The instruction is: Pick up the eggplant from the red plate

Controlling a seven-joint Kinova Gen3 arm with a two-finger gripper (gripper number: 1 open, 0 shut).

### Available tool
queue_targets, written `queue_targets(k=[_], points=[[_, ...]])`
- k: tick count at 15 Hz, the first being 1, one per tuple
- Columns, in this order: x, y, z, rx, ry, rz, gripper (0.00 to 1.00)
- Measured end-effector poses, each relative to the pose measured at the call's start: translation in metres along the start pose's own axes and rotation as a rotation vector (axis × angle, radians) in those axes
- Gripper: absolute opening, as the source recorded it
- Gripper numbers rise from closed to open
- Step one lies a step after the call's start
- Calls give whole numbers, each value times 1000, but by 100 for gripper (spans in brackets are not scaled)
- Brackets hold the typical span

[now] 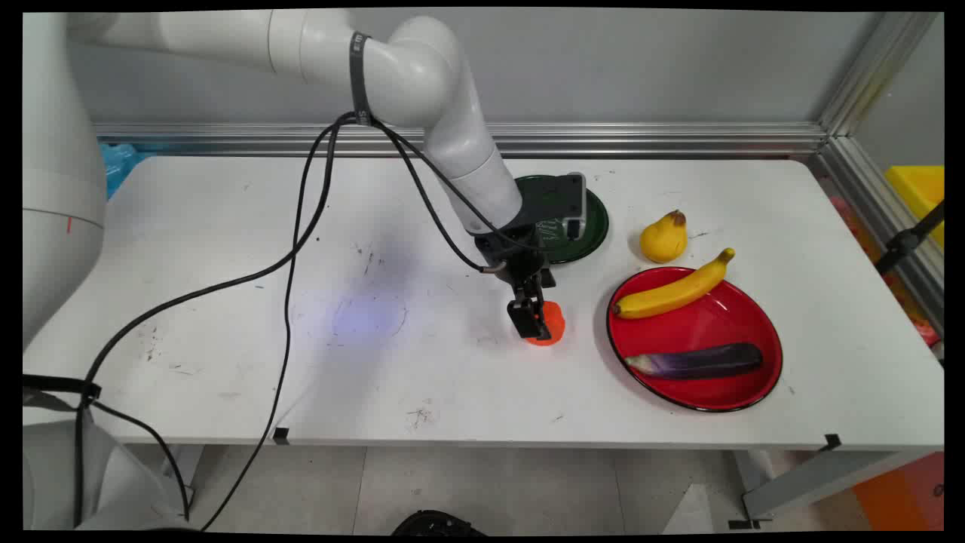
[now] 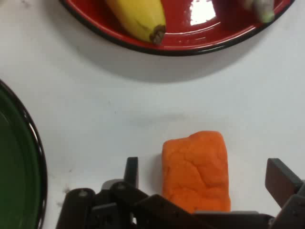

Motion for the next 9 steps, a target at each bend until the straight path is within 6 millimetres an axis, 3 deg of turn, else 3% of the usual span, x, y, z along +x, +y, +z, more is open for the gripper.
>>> queue_targets(k=[3,9], points=[[2,-2,-12,0,21,12,100],[10,1,-59,4,63,-2,100]])
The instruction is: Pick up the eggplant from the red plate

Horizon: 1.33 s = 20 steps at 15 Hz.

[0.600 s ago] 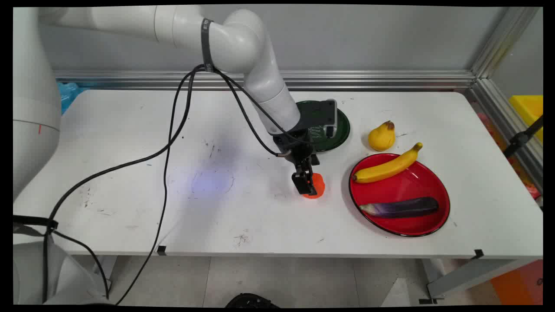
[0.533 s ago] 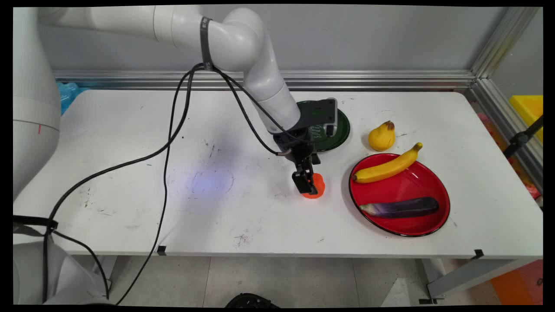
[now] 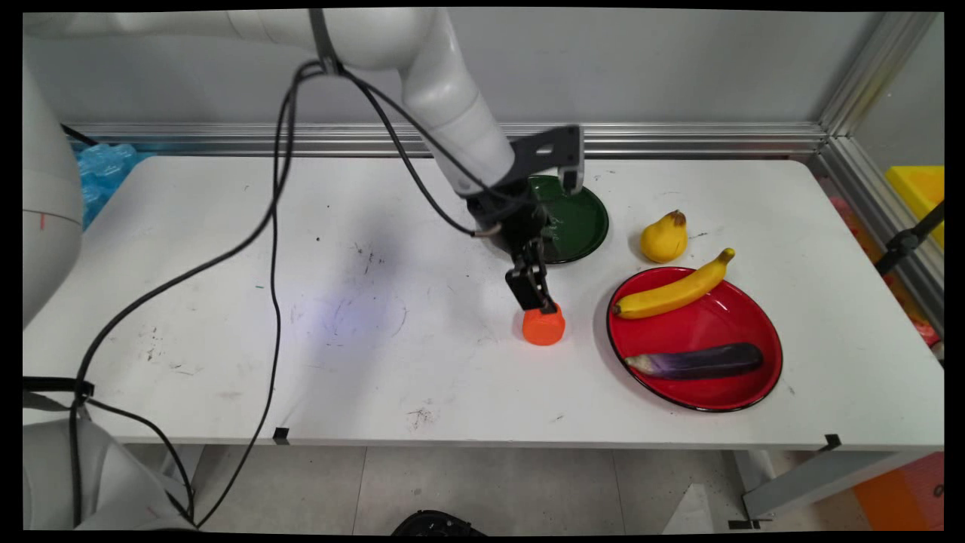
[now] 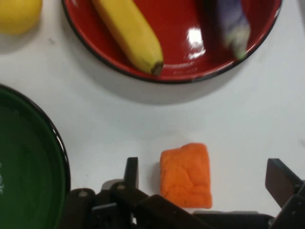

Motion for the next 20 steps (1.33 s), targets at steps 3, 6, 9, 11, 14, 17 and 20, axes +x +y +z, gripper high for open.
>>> queue_targets(k=[3,6,9,11,14,17,20], points=[[12,4,-23,-2,29,-9,100],[32,8,-46,-9,66,-21,100],[54,12,-53,-13,100,-34,100],[71,16,-51,-13,120,-50,100],[94,23,-38,-6,140,-82,100],[115,30,-14,7,149,-116,100],[127,35,10,23,142,-136,100]])
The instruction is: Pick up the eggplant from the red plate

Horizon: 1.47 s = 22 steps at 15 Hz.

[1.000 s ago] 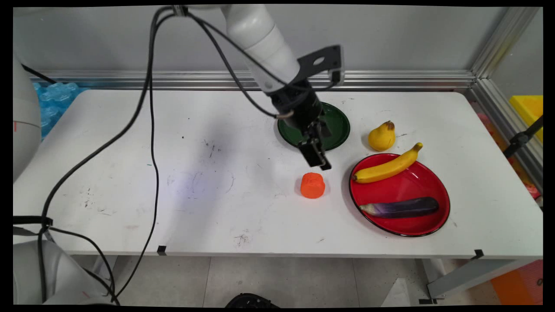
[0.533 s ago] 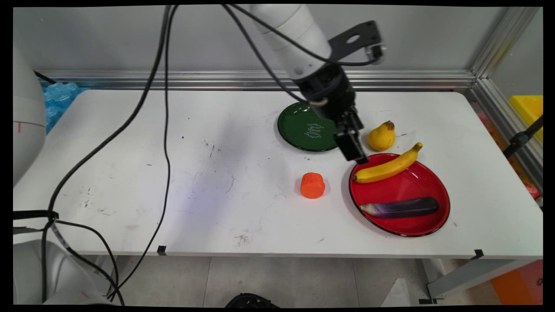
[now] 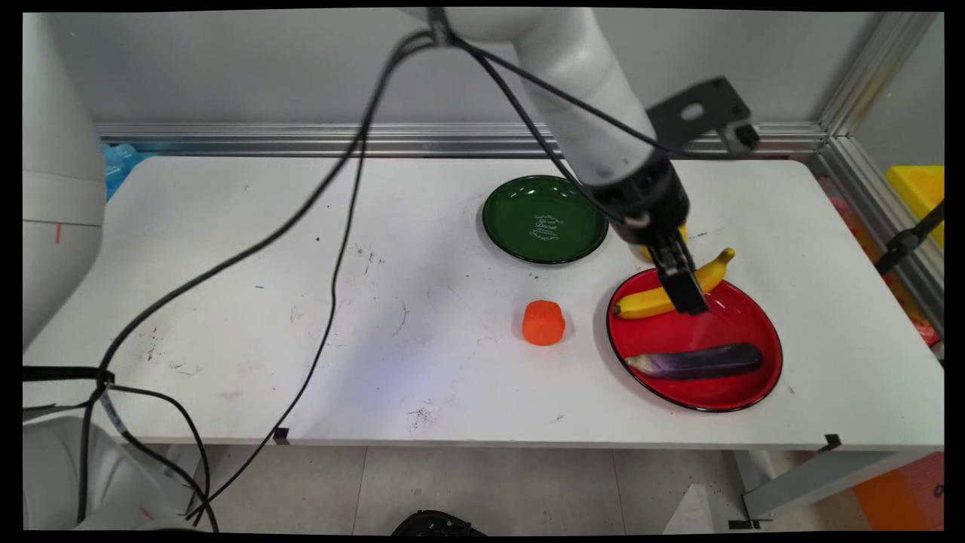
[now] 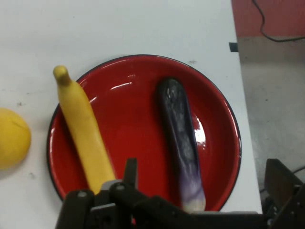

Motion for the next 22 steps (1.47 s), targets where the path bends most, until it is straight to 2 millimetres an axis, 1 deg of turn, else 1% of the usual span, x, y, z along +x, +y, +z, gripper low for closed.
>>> queue_targets(k=[3,9,11,15,18,22], points=[[4,5,24,16,-12,-12,100],[12,19,88,51,-73,-1,100],[14,23,106,60,-97,5,100],[15,28,133,77,-139,6,100],[16,31,150,88,-162,0,100],[18,31,165,102,-178,-11,100]])
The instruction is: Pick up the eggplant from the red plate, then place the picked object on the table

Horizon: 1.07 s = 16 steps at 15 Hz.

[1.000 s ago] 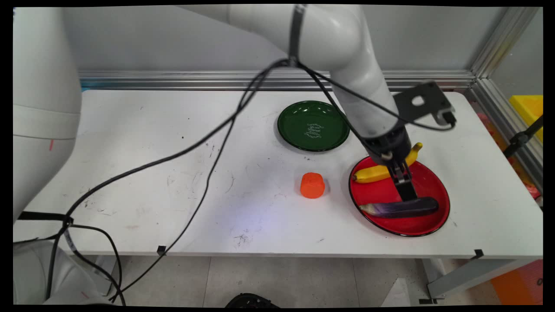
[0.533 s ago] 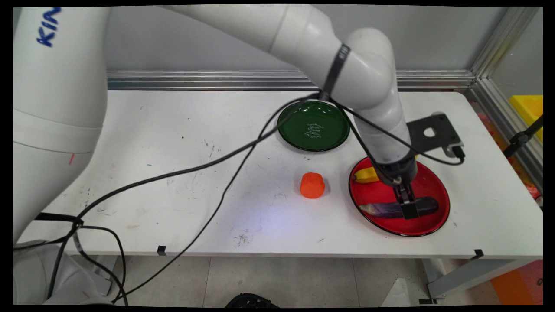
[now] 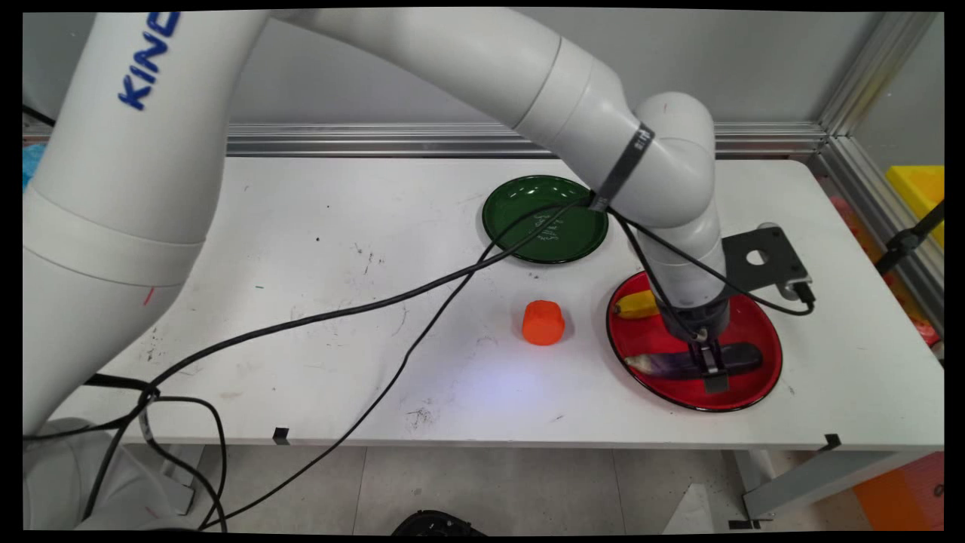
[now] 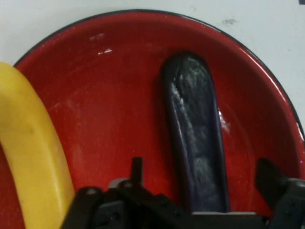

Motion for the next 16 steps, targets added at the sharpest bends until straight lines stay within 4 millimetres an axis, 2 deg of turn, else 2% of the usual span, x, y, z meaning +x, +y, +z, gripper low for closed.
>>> queue_targets(k=[1,5,9,12,16], points=[[1,0,2,3,-2,-2,0],[4,1,7,3,-8,-7,0],[6,0,2,5,-4,-6,0],[7,-4,-14,11,14,1,0],[8,-11,-55,16,45,28,0]])
